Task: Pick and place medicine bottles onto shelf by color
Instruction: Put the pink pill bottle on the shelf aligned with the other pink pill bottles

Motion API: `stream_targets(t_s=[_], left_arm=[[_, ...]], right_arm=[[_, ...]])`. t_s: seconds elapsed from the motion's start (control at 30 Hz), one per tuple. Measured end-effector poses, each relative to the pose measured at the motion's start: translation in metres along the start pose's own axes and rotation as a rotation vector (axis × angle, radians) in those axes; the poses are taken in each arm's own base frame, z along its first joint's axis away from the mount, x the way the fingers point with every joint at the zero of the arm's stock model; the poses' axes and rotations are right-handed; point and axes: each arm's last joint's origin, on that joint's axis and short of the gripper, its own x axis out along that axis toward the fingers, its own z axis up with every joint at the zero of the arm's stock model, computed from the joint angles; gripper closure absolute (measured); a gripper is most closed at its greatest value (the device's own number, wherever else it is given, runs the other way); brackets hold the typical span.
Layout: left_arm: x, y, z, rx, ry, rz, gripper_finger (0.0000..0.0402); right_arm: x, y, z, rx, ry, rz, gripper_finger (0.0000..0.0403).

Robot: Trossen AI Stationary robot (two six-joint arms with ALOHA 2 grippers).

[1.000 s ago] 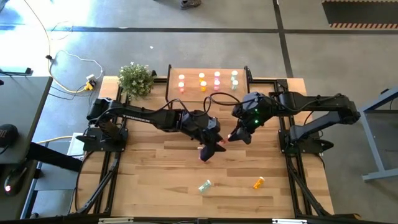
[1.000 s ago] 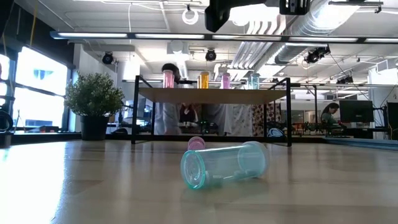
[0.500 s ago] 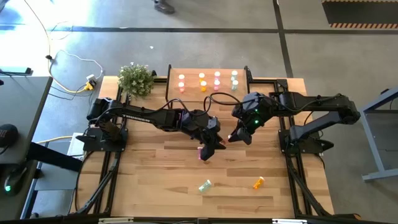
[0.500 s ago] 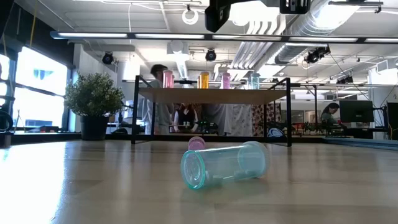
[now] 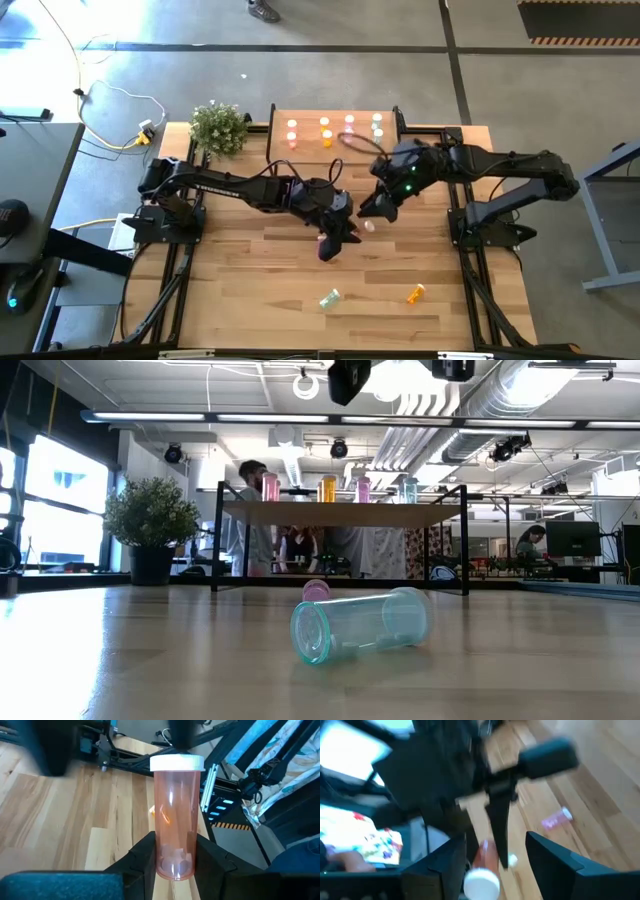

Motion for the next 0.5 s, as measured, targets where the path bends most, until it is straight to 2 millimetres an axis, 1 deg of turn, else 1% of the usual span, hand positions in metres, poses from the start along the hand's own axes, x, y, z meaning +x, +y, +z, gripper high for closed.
stream_targets(t_s=[0.07, 0.2, 0.37, 0.5], left_arm=[[-0.004, -0.002, 0.002, 0.016, -0.006, -0.002, 0.0308], [-0.019, -0.005, 0.007, 0.058, -0.009, 0.006, 0.0306], [-0.047, -0.008, 0.015, 0.102, -0.018, 0.020, 0.0306], [-0.075, -0.012, 0.025, 0.143, -0.068, 0.030, 0.0306]], right_arm=[[-0.003, -0.001, 0.006, 0.004, -0.046, 0.019, 0.0203], [-0.013, 0.001, 0.018, -0.021, -0.151, 0.066, 0.0202], [-0.028, 0.000, 0.033, -0.076, -0.312, 0.099, 0.0202], [-0.038, 0.006, 0.046, -0.190, -0.466, 0.139, 0.0202]])
